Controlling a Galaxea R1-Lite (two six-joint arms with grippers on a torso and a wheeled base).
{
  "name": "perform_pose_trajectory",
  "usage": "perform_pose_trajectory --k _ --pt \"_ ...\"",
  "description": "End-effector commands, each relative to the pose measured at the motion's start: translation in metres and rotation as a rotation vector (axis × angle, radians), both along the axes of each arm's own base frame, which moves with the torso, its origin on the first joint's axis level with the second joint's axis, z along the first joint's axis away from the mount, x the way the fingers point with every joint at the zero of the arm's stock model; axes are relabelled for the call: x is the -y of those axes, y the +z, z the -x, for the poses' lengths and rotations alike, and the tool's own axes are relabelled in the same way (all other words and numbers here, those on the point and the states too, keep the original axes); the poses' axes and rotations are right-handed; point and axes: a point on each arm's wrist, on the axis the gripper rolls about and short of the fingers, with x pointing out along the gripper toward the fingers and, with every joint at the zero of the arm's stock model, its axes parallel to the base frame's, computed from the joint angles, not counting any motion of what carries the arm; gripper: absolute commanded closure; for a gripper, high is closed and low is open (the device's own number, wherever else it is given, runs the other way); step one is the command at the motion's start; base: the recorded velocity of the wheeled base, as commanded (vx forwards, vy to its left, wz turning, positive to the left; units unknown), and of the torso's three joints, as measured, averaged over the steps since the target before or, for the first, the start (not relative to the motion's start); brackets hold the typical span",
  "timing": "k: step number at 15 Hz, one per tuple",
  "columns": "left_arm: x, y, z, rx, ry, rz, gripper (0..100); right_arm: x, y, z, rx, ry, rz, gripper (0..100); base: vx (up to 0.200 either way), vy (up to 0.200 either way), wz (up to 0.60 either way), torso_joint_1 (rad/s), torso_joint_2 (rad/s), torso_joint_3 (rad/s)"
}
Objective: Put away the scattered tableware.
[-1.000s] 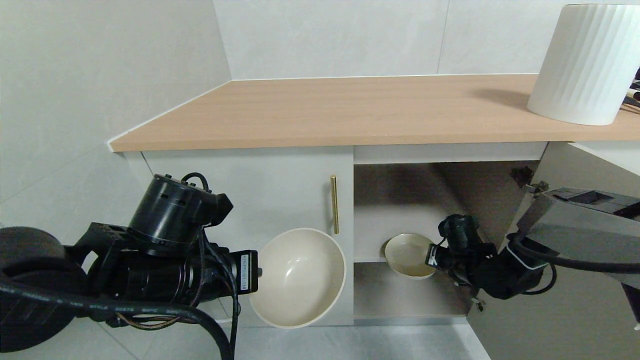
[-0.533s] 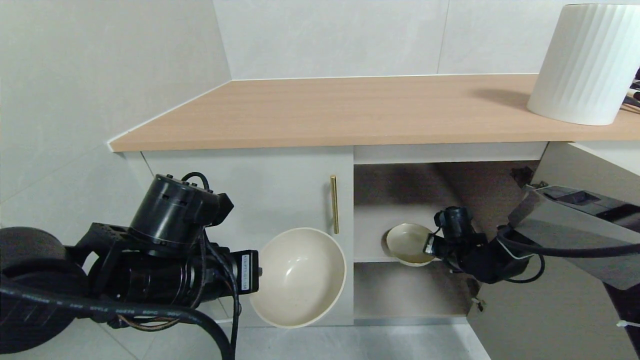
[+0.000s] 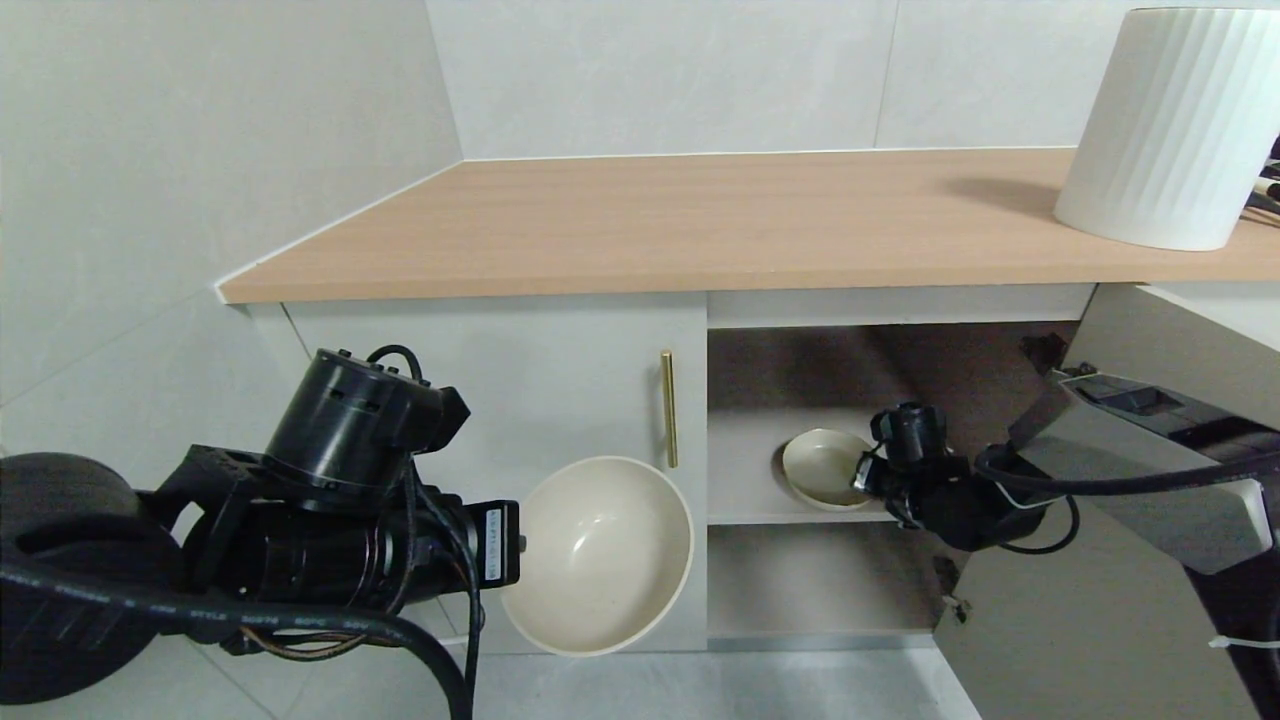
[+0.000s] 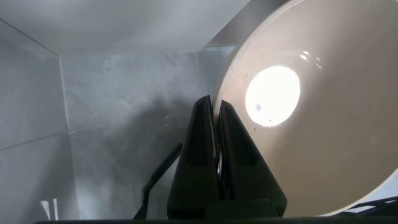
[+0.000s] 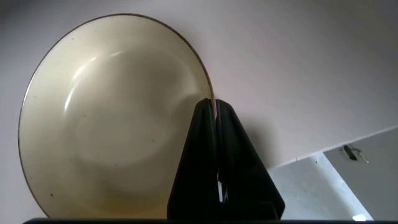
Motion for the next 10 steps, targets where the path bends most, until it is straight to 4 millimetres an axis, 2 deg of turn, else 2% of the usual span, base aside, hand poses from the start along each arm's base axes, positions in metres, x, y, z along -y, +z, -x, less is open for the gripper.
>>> perform_pose_trajectory --k 1,10 --pt "0.0003 -0.0013 -0.0007 -0.005 0.001 -0.003 100 -0.0002 -0.0014 -0.0016 0.002 -0.001 -0.001 100 0.0 0.0 0.0 0.0 0.0 0.0" --pt "0.0006 -0.0012 -0.0012 -0.003 0.001 -0.002 100 0.0075 0.0005 -0.01 0.025 -0.041 -0.01 100 0.0 0.0 0.0 0.0 0.0 0.0"
